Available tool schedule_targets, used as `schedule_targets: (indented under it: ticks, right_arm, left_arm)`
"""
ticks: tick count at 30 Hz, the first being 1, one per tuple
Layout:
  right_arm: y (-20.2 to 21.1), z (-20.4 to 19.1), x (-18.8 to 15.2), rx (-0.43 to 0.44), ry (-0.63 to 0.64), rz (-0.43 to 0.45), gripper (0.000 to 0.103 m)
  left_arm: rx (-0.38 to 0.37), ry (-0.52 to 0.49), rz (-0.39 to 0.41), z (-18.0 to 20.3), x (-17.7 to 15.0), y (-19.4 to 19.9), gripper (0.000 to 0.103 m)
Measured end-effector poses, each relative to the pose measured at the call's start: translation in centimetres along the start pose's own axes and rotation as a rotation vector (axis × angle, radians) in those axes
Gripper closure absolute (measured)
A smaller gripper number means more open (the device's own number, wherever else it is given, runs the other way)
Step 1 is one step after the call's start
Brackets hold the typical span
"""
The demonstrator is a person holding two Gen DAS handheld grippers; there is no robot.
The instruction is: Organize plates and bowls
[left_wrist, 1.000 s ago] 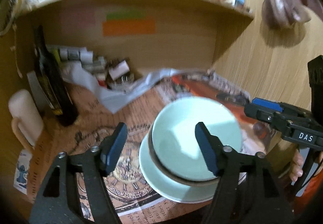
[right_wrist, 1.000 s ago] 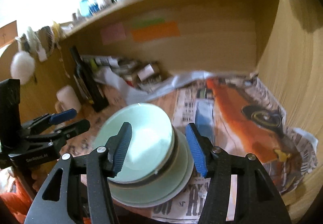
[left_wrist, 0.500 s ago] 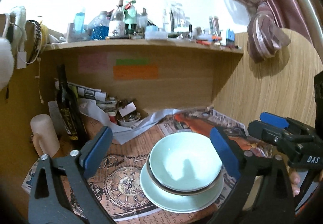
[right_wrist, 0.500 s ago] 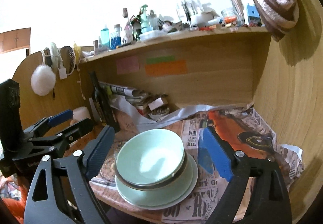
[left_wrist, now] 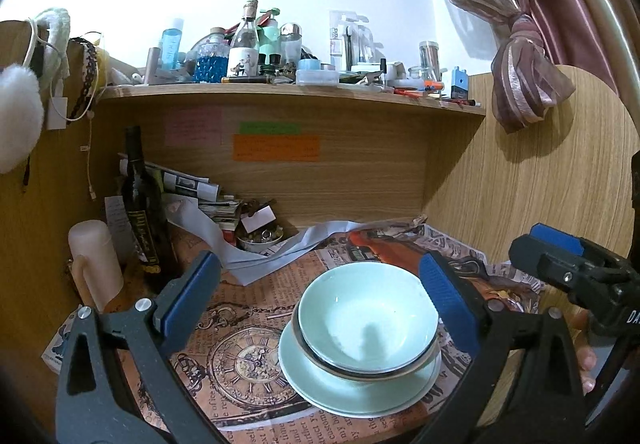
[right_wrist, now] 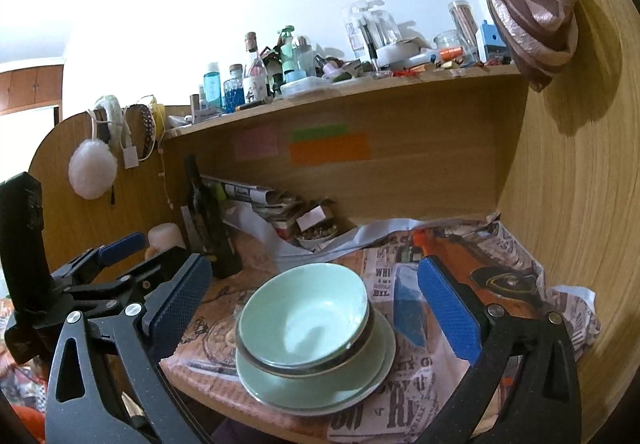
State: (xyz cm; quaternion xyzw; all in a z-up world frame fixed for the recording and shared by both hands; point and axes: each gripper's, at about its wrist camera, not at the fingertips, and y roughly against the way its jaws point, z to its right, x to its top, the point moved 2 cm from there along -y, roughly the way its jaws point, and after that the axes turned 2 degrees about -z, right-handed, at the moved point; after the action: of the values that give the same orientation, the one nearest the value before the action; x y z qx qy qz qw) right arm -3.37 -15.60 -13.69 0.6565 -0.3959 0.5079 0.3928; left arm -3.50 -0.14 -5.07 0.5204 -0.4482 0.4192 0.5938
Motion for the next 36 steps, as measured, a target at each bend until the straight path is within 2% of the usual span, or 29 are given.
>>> schedule_targets:
  ticks: [36]
  right_arm:
    - [0.27, -0.65, -0.30, 0.014, 0.000, 0.002, 0.000]
  left_arm:
    - [-0.013, -0.004, -0.007, 0.34, -0.27, -0.18, 0.001]
